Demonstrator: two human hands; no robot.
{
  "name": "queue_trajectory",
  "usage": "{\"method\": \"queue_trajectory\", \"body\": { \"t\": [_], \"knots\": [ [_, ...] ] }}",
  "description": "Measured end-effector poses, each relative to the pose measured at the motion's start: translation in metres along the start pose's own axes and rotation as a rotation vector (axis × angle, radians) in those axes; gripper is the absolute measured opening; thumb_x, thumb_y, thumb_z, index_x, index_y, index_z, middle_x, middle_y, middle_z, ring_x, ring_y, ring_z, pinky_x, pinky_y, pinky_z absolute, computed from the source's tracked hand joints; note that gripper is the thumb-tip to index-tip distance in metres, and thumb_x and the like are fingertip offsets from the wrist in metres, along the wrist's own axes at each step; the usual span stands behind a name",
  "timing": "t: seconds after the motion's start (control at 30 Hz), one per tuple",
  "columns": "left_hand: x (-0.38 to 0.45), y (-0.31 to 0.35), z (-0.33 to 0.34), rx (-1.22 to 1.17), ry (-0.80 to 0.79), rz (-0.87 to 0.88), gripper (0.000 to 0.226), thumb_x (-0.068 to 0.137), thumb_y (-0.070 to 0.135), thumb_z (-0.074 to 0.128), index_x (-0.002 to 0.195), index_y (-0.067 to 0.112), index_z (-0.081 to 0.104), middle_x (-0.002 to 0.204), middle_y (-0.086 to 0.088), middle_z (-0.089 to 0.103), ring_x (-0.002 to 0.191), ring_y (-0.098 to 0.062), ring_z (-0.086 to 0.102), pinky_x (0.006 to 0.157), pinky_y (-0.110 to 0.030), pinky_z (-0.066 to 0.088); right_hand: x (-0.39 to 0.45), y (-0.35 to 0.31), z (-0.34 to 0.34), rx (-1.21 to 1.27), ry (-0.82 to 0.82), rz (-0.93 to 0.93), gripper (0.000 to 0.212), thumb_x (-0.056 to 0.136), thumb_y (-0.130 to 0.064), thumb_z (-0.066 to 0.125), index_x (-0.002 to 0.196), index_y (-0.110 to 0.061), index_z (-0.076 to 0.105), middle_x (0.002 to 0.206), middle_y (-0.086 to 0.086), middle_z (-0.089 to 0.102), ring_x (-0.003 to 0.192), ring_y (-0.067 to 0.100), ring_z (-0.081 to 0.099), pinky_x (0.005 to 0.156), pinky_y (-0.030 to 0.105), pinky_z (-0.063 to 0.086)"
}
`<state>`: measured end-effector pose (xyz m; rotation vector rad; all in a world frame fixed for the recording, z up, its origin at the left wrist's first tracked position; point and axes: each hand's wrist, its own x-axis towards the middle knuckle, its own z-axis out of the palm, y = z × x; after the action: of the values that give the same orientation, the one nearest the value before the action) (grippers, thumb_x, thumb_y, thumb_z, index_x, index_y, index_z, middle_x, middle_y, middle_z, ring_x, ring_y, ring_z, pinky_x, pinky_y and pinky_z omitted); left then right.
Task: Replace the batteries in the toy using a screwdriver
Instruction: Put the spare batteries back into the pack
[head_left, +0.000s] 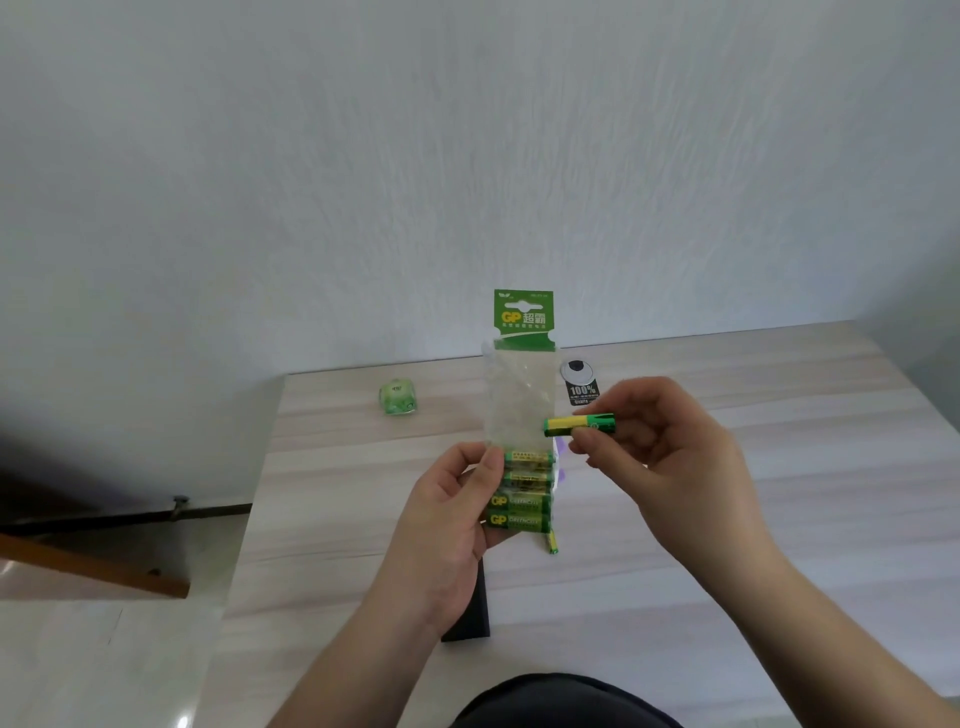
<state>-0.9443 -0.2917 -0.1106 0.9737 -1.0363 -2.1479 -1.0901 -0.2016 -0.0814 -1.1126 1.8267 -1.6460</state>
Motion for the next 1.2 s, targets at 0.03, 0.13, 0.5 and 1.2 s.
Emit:
{"method": "queue_trajectory", "body": {
  "t": [0.03, 0.13, 0.5, 1.2],
  "knots": [
    [0.000, 0.000, 0.000, -0.001, -0.003, -0.001, 0.030, 0.077, 0.027, 0.062, 0.097, 0.006, 0.063, 0.096, -0.016, 0.072, 0.081, -0.023, 0.069, 0.066, -0.033, 0.058, 0.001, -0.001, 0.001, -0.048, 0.008, -0.006, 0.022, 0.078, -0.010, 0.076, 0.088, -0.024, 0.063, 0.082, -0.004, 0.074, 0.074, 0.014, 0.071, 0.070, 0.029, 0.058],
    [-0.001, 0.001, -0.001, 0.002, -0.020, -0.012, 0.029, 0.078, 0.026, 0.062, 0.098, 0.005, 0.063, 0.095, -0.016, 0.072, 0.081, -0.023, 0.070, 0.066, -0.033, 0.058, 0.005, -0.003, 0.004, -0.098, 0.044, -0.016, 0.019, 0.077, -0.013, 0.077, 0.083, -0.028, 0.066, 0.075, -0.010, 0.073, 0.069, 0.009, 0.070, 0.066, 0.021, 0.055],
    [-0.005, 0.001, 0.000, 0.007, -0.056, -0.025, 0.032, 0.078, 0.028, 0.060, 0.100, 0.004, 0.060, 0.092, -0.013, 0.072, 0.077, -0.022, 0.069, 0.068, -0.035, 0.059, 0.007, -0.007, 0.014, -0.095, 0.036, -0.059, 0.038, 0.086, -0.013, 0.068, 0.105, -0.043, 0.055, 0.090, -0.013, 0.072, 0.090, 0.000, 0.067, 0.078, 0.011, 0.049],
    [-0.007, -0.006, 0.004, 0.038, -0.006, 0.004, 0.037, 0.080, 0.029, 0.057, 0.107, 0.004, 0.059, 0.098, -0.012, 0.074, 0.086, -0.023, 0.071, 0.068, -0.032, 0.058, -0.001, 0.002, 0.017, -0.026, 0.105, 0.062, 0.023, 0.090, -0.018, 0.063, 0.093, -0.040, 0.055, 0.092, -0.015, 0.070, 0.079, 0.009, 0.072, 0.074, 0.040, 0.059]
  ]
}}
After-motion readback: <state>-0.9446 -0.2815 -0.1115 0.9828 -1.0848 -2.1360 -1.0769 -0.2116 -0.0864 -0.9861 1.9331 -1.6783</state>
